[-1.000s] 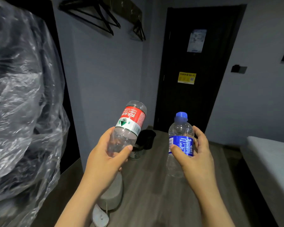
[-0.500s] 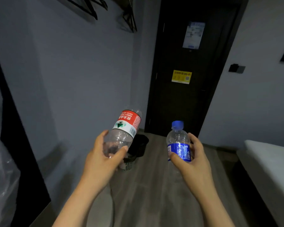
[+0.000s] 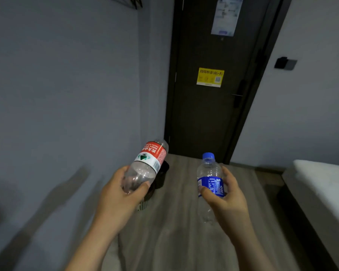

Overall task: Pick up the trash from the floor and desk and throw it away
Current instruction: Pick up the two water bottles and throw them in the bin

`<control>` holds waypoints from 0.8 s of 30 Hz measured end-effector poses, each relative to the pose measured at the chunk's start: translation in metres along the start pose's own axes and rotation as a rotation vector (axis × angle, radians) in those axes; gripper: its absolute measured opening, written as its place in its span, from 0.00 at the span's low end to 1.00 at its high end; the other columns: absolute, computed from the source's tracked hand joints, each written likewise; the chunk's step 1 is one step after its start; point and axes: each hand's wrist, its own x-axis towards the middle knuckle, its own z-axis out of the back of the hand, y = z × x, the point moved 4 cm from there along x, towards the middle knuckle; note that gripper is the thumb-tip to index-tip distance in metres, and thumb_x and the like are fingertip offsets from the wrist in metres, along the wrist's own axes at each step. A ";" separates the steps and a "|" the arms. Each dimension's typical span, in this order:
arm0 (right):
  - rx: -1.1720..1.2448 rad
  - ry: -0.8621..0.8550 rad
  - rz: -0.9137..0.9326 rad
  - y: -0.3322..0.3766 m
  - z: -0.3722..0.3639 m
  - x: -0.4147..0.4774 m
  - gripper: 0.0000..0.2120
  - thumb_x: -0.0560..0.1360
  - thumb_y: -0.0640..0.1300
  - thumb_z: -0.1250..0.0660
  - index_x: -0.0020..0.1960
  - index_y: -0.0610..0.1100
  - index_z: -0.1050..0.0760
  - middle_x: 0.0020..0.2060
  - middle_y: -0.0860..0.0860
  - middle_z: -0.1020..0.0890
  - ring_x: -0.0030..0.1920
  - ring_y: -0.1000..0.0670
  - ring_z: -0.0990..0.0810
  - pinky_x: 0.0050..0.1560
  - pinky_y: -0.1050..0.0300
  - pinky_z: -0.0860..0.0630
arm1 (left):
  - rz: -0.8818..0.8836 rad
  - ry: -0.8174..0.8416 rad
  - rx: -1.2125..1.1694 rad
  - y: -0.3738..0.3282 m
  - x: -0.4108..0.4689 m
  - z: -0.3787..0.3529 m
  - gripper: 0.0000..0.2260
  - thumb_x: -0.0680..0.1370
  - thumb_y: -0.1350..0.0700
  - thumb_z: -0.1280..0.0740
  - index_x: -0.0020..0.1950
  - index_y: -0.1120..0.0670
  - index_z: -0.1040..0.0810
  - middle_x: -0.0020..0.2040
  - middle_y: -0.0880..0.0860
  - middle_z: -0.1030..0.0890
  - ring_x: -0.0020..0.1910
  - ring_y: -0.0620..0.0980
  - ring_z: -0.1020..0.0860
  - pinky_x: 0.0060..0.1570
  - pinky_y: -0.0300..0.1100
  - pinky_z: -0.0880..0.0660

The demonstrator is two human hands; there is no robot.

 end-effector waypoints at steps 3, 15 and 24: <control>-0.030 -0.009 0.001 -0.012 0.004 0.059 0.38 0.69 0.42 0.26 0.74 0.53 0.40 0.58 0.55 0.32 0.47 0.56 0.23 0.36 0.67 0.27 | 0.015 -0.003 0.007 0.001 0.047 -0.037 0.17 0.71 0.57 0.26 0.50 0.40 0.28 0.46 0.47 0.18 0.34 0.47 0.18 0.26 0.32 0.29; -0.076 0.108 -0.058 -0.055 0.008 0.254 0.38 0.70 0.44 0.27 0.75 0.52 0.42 0.58 0.54 0.32 0.46 0.58 0.25 0.38 0.68 0.30 | 0.087 -0.038 0.073 0.016 0.194 -0.148 0.14 0.70 0.56 0.25 0.48 0.39 0.24 0.41 0.46 0.18 0.29 0.46 0.19 0.25 0.34 0.28; -0.193 0.206 -0.119 -0.105 -0.049 0.390 0.44 0.68 0.46 0.25 0.76 0.50 0.46 0.68 0.49 0.36 0.49 0.56 0.26 0.41 0.67 0.29 | 0.152 -0.052 0.142 0.071 0.335 -0.192 0.18 0.69 0.51 0.26 0.54 0.39 0.28 0.46 0.44 0.19 0.27 0.46 0.21 0.27 0.38 0.28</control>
